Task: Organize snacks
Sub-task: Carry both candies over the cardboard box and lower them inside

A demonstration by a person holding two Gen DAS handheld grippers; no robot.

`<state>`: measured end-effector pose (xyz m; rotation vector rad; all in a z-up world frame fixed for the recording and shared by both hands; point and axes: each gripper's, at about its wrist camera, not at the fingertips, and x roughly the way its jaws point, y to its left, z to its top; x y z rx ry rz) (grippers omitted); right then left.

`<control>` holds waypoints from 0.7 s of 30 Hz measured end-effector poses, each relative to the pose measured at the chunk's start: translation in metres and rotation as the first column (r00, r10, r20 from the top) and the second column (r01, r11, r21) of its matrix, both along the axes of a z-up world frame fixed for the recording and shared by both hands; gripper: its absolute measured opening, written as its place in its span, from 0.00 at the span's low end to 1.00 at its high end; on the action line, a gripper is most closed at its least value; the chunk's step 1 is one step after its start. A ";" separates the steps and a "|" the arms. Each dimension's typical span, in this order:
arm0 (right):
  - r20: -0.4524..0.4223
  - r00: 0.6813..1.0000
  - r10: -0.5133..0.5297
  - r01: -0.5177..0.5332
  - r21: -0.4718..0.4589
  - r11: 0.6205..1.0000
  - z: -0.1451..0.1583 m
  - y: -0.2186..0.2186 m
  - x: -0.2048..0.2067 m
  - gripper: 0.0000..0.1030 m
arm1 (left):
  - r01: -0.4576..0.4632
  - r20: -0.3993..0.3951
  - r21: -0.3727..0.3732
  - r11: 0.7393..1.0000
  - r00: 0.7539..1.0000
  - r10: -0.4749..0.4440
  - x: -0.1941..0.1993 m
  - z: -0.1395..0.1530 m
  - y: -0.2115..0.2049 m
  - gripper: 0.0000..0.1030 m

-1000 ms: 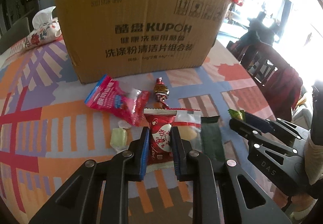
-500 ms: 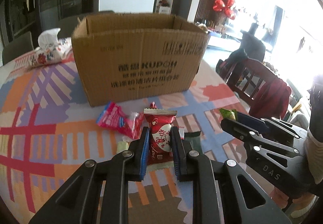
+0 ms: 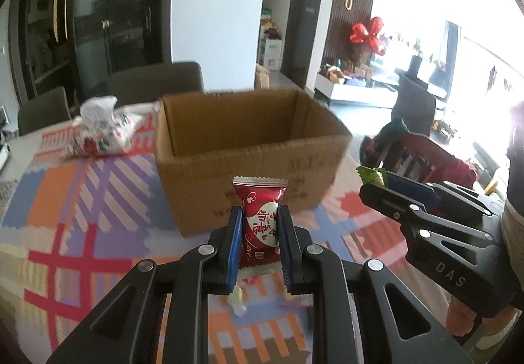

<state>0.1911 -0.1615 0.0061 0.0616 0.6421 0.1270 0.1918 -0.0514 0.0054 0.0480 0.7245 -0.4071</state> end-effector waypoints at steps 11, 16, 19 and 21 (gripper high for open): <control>0.105 0.994 0.036 -0.034 -0.024 0.999 0.051 0.010 0.027 0.27 | -0.007 0.099 0.011 1.000 0.995 0.006 0.025 0.047 0.005 0.21; 0.118 0.992 0.054 -0.048 -0.047 0.998 0.067 0.013 0.044 0.27 | -0.011 0.105 0.009 1.000 0.994 0.010 0.044 0.057 0.007 0.21; 0.109 0.992 0.057 -0.052 -0.050 0.997 0.071 0.012 0.058 0.27 | -0.010 0.099 0.004 1.000 0.995 0.010 0.059 0.061 0.007 0.21; 0.097 0.994 0.056 -0.053 -0.042 0.998 0.073 0.010 0.067 0.27 | -0.007 0.092 -0.003 1.000 0.996 0.008 0.066 0.063 0.007 0.21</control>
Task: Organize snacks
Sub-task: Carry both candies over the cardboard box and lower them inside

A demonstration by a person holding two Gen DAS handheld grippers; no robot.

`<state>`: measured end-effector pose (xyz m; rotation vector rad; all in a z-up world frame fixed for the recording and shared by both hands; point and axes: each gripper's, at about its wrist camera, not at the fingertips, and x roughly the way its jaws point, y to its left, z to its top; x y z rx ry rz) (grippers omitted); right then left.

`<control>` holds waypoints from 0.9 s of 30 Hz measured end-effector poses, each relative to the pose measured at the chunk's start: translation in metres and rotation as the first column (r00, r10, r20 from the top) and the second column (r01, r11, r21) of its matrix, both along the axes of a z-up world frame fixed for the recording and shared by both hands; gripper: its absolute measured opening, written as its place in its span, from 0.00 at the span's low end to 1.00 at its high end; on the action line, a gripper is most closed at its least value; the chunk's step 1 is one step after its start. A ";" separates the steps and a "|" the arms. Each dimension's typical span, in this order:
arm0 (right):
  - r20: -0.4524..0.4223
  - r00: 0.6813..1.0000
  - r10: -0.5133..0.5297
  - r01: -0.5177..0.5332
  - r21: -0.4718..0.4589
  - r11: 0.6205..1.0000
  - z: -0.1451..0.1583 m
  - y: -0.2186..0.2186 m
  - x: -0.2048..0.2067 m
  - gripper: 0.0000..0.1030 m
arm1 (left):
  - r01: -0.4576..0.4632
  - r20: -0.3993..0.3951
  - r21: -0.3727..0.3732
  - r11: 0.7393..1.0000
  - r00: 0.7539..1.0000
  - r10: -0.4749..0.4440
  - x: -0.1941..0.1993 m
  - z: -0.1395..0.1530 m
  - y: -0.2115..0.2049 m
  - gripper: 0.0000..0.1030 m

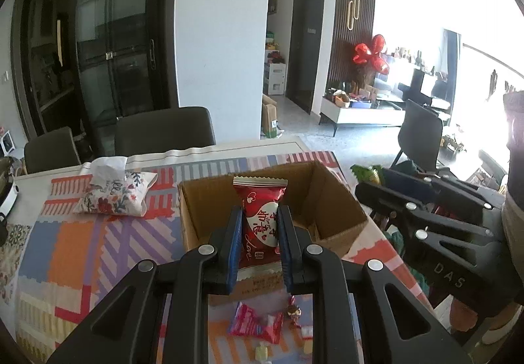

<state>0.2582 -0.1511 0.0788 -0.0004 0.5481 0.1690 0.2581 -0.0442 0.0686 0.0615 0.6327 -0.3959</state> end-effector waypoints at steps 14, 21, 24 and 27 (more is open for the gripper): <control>-0.109 0.994 -0.012 0.010 -0.023 1.000 -0.017 -0.014 0.058 0.27 | -0.019 -0.100 0.017 1.000 0.995 0.020 0.059 -0.018 -0.005 0.21; -0.172 0.985 -0.006 -0.001 -0.041 0.999 -0.035 -0.014 0.075 0.28 | -0.026 -0.187 0.005 1.000 0.982 0.026 0.080 -0.037 -0.009 0.21; -0.193 0.981 -0.012 0.004 -0.041 0.999 -0.041 -0.016 0.082 0.28 | -0.033 -0.200 0.014 0.999 0.979 0.035 0.084 -0.042 -0.010 0.21; -0.206 0.978 -0.023 0.015 -0.041 0.999 -0.046 -0.017 0.085 0.28 | -0.041 -0.219 0.008 0.999 0.975 0.042 0.087 -0.045 -0.010 0.22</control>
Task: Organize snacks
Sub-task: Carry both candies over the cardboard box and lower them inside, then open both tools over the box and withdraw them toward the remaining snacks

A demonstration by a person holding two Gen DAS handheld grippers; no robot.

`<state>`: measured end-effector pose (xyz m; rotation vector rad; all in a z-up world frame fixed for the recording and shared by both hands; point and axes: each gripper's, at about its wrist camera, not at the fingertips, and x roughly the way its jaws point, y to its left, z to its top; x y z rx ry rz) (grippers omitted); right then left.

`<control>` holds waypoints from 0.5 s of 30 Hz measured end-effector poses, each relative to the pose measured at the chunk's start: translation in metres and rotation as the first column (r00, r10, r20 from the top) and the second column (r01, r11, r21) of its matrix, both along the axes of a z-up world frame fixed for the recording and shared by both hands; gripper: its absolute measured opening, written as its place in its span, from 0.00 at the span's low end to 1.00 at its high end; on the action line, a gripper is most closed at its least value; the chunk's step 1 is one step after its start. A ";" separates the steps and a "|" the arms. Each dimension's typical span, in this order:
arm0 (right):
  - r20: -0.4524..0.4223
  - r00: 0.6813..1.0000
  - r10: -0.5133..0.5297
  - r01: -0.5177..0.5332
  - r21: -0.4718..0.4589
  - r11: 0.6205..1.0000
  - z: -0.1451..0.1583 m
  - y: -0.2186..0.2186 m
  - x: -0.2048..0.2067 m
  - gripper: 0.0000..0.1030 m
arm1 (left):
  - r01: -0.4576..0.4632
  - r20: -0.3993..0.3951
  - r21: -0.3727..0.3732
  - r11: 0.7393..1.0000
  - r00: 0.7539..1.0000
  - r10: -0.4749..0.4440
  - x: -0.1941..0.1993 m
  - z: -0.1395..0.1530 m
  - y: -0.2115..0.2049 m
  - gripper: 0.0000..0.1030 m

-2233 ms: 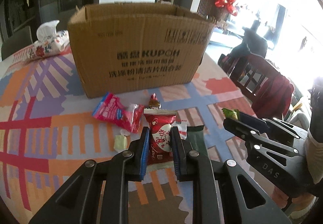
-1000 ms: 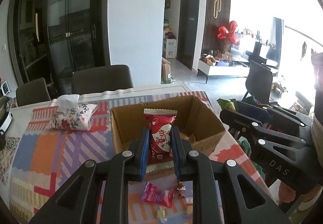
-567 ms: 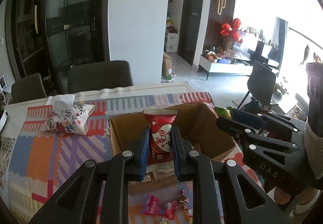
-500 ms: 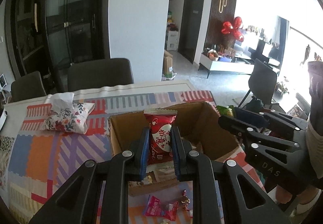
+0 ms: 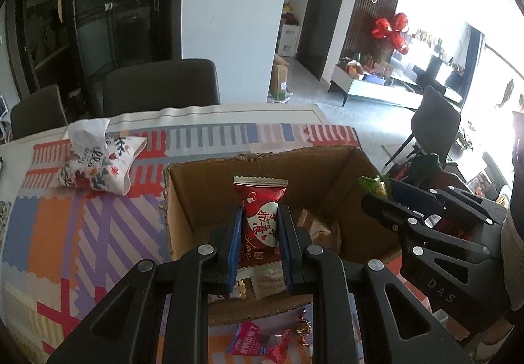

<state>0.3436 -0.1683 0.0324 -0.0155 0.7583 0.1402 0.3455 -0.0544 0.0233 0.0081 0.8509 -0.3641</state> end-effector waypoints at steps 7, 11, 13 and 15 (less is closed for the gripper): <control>0.016 0.999 -0.042 0.043 -0.015 0.999 0.003 -0.002 -0.003 0.58 | -0.031 0.049 0.037 0.999 0.998 0.029 -0.010 0.009 0.004 0.44; 0.040 0.998 -0.056 0.056 0.000 0.998 0.008 -0.002 -0.020 0.58 | -0.021 0.079 0.037 0.999 0.997 0.018 -0.031 0.015 0.009 0.49; 0.065 0.996 -0.064 0.064 -0.002 0.998 0.011 0.000 -0.035 0.58 | -0.024 0.110 0.049 0.999 0.994 0.019 -0.047 0.016 0.011 0.49; 0.083 0.994 -0.069 0.068 0.006 0.998 0.012 -0.001 -0.048 0.58 | -0.012 0.137 0.055 0.998 0.991 0.005 -0.063 0.017 0.012 0.49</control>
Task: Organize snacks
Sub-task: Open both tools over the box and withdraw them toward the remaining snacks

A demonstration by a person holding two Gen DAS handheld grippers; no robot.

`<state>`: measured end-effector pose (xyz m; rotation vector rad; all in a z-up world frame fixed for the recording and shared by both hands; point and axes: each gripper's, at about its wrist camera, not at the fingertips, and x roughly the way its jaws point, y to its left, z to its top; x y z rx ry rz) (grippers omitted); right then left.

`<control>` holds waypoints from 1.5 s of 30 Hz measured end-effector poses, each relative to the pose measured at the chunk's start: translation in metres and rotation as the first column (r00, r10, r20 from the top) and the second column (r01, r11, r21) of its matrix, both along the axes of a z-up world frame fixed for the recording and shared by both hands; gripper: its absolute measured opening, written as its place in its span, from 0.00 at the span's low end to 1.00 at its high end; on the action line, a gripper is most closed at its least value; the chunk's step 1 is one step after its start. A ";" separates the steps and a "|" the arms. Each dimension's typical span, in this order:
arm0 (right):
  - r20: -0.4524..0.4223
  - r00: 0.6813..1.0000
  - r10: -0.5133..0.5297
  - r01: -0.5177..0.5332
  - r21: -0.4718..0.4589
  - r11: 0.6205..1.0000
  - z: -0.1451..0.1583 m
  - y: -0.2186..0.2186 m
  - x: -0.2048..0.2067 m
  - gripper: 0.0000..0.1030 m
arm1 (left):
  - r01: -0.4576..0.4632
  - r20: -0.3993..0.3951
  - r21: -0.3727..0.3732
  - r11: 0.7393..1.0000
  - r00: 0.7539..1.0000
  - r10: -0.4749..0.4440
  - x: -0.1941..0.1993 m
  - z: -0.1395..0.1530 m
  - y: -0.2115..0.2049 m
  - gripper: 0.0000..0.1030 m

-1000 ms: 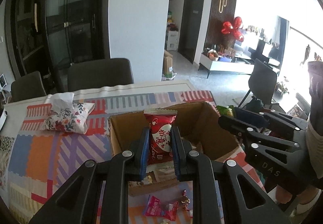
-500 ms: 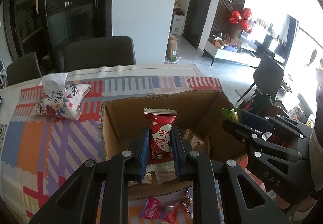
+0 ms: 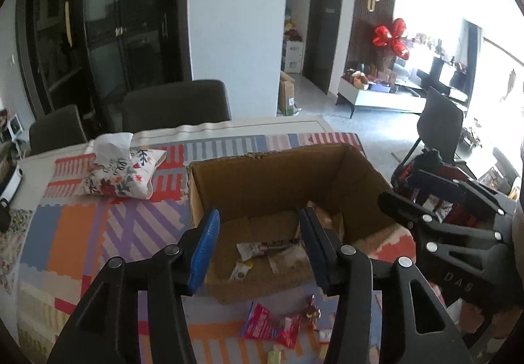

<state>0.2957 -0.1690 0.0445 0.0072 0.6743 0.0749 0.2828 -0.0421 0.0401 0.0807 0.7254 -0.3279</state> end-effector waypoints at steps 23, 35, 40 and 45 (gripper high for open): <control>-0.081 0.997 -0.003 0.008 0.058 0.998 -0.063 0.018 -0.110 0.58 | 0.057 0.027 0.058 0.997 0.998 -0.058 -0.109 -0.049 0.014 0.50; -0.196 0.980 0.044 -0.033 0.059 0.998 -0.115 0.036 -0.117 0.58 | 0.086 -0.103 0.059 0.995 0.992 -0.079 -0.115 -0.107 0.019 0.50; -0.240 0.969 0.060 -0.046 0.061 0.997 -0.131 0.041 -0.113 0.58 | 0.095 -0.142 0.053 0.994 0.986 -0.087 -0.111 -0.126 0.020 0.50; -0.260 0.963 0.069 -0.055 0.062 0.997 -0.140 0.044 -0.109 0.58 | 0.107 -0.183 0.044 0.993 0.978 -0.098 -0.104 -0.143 0.018 0.50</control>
